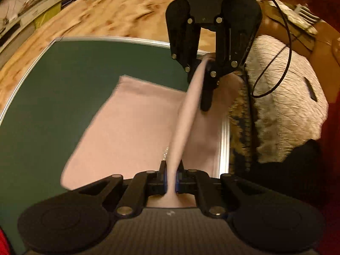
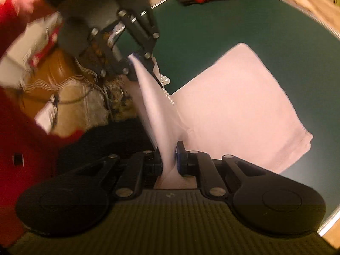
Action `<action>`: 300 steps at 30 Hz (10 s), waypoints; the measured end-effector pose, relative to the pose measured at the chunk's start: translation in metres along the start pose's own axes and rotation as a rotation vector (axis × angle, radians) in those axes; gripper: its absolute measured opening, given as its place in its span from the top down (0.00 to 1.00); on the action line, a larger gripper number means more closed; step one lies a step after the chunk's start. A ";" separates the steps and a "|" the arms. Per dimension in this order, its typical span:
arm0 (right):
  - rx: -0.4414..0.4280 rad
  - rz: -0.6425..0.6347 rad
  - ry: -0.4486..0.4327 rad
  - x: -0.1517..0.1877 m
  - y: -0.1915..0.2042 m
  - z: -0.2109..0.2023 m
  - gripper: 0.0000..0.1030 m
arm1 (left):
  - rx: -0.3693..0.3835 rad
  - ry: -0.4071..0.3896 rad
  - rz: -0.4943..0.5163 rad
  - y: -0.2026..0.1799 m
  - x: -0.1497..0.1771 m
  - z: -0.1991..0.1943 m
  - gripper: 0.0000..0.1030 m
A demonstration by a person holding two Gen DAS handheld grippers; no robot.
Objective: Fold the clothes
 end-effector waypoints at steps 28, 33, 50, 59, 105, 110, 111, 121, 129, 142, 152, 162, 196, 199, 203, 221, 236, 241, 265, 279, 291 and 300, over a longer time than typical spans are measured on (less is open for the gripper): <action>-0.103 0.393 -0.193 0.054 -0.173 0.047 0.44 | 0.066 -0.169 -0.359 0.128 0.017 0.055 0.34; -0.092 0.502 -0.258 0.059 -0.184 0.043 0.44 | -0.006 -0.219 -0.374 0.122 0.015 0.059 0.65; 0.222 0.399 -0.226 0.017 -0.179 0.042 0.81 | -0.196 -0.270 -0.357 0.108 0.008 0.032 0.96; 0.291 0.379 -0.221 0.014 -0.203 0.045 0.68 | -0.285 -0.289 -0.414 0.131 0.017 0.041 0.64; 0.823 0.423 -0.131 0.042 -0.062 0.096 0.24 | -0.454 -0.324 -0.665 0.001 0.059 0.063 0.12; 0.844 0.570 -0.145 0.038 -0.066 0.072 0.24 | -0.511 -0.368 -0.880 0.018 0.063 0.026 0.08; 0.866 0.615 -0.155 0.037 -0.066 0.064 0.24 | -0.530 -0.373 -0.923 0.021 0.064 0.018 0.06; 0.943 0.856 -0.147 0.014 -0.065 0.037 0.24 | -0.657 -0.405 -1.231 0.042 0.073 -0.032 0.00; 0.946 0.876 -0.155 -0.003 -0.071 0.024 0.24 | -0.713 -0.363 -1.286 0.051 0.057 -0.040 0.00; 0.906 0.829 -0.180 -0.008 -0.079 0.017 0.24 | -0.704 -0.364 -1.260 0.063 0.041 -0.032 0.00; 0.889 0.835 -0.159 -0.005 -0.096 0.030 0.24 | -0.744 -0.353 -1.224 0.074 0.035 -0.020 0.00; 0.864 0.828 -0.151 -0.004 -0.093 0.041 0.24 | -0.718 -0.322 -1.215 0.069 0.042 -0.005 0.00; 0.891 0.791 -0.114 0.008 -0.050 0.053 0.24 | -0.711 -0.333 -1.181 0.022 0.066 -0.005 0.00; 0.893 0.788 -0.114 0.010 -0.046 0.054 0.24 | -0.702 -0.337 -1.184 0.018 0.069 -0.004 0.00; 0.893 0.784 -0.117 0.013 -0.039 0.055 0.24 | -0.703 -0.341 -1.181 0.010 0.074 -0.004 0.00; 0.914 0.775 -0.141 0.029 -0.002 0.056 0.24 | -0.703 -0.365 -1.164 -0.032 0.095 -0.002 0.01; 0.910 0.771 -0.181 0.035 0.033 0.064 0.24 | -0.721 -0.391 -1.165 -0.065 0.122 -0.004 0.02; 0.925 0.754 -0.180 0.036 0.043 0.068 0.24 | -0.723 -0.405 -1.170 -0.072 0.128 -0.005 0.02; 0.918 0.774 -0.245 0.051 0.074 0.091 0.24 | -0.732 -0.434 -1.133 -0.096 0.154 0.001 0.02; 0.944 0.747 -0.292 0.062 0.088 0.096 0.24 | -0.744 -0.462 -1.105 -0.103 0.158 0.001 0.02; 0.975 0.738 -0.295 0.077 0.071 0.098 0.24 | -0.680 -0.454 -1.082 -0.093 0.156 0.014 0.01; 0.976 0.747 -0.273 0.087 0.058 0.107 0.24 | -0.673 -0.474 -1.049 -0.089 0.148 0.023 0.01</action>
Point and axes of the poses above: each gripper's, at about its wrist camera, not at the fingertips, and z roughly the way its jaws point, y to its left, x to its underside, the point moved 9 cm from there along z, roughly the way its jaws point, and after that the axes turned 14 degrees about -z, right-handed, at the moved point
